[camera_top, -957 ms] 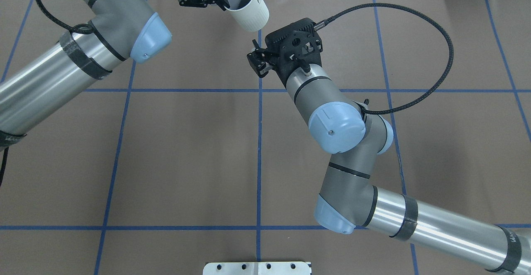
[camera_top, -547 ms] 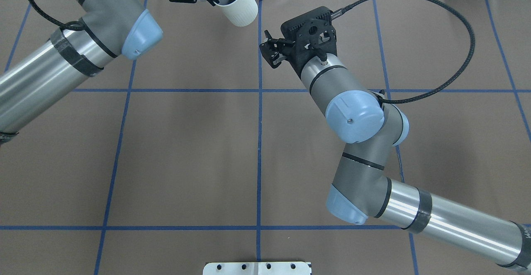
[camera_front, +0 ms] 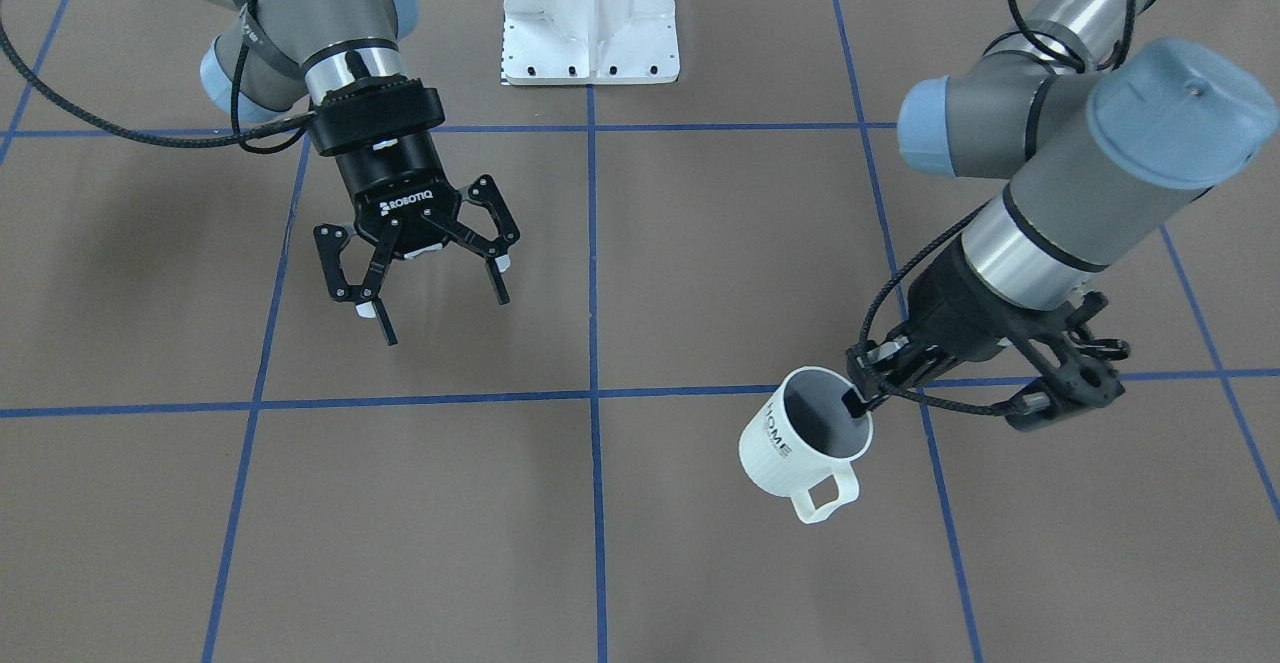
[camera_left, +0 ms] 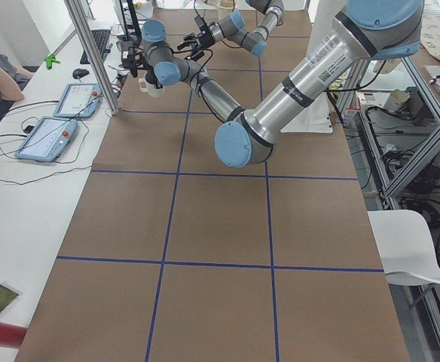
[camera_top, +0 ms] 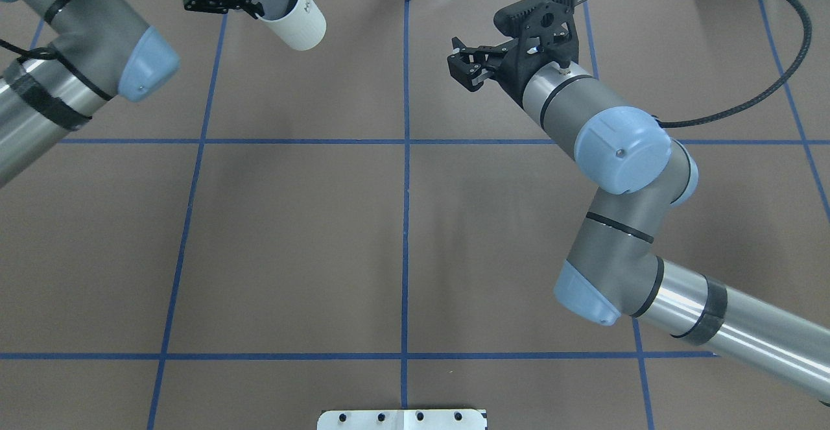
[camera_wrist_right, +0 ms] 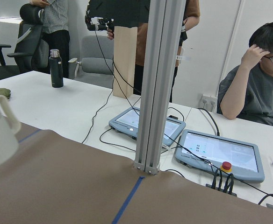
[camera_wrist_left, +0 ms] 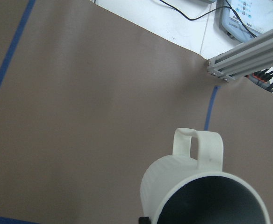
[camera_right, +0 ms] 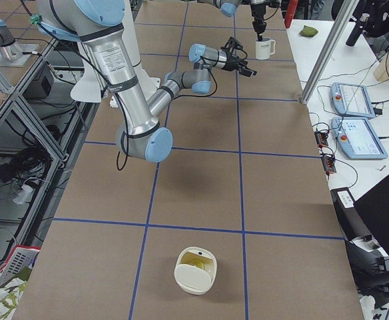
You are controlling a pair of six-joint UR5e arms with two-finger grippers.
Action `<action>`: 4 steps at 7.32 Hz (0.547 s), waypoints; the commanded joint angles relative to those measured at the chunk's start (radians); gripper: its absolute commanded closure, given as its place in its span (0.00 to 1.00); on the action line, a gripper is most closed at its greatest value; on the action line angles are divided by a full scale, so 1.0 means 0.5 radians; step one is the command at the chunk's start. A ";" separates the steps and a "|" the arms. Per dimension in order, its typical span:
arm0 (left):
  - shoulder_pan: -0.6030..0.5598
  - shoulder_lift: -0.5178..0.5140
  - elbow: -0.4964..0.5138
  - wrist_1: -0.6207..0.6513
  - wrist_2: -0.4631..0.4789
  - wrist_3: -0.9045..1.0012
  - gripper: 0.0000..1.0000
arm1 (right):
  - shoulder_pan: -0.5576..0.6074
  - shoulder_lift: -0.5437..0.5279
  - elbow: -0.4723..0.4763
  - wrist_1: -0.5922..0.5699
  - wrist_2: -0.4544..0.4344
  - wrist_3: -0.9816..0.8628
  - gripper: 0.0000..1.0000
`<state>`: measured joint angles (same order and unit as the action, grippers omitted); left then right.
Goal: Left arm hands cup to right arm to dump lemon
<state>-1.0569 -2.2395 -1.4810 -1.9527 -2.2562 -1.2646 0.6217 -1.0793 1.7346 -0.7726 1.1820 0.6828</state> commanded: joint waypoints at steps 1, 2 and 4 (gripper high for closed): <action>-0.064 0.424 -0.304 0.009 -0.004 0.261 1.00 | 0.158 -0.090 0.004 -0.065 0.206 0.043 0.01; -0.086 0.566 -0.400 0.027 -0.004 0.305 1.00 | 0.238 -0.090 0.004 -0.160 0.319 0.079 0.01; -0.092 0.888 -0.526 0.028 0.002 0.681 1.00 | 0.504 -0.084 0.031 -0.417 0.864 0.208 0.01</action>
<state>-1.0978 -1.8909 -1.7046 -1.9402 -2.2566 -1.0278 0.7950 -1.1213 1.7406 -0.9038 1.4557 0.7617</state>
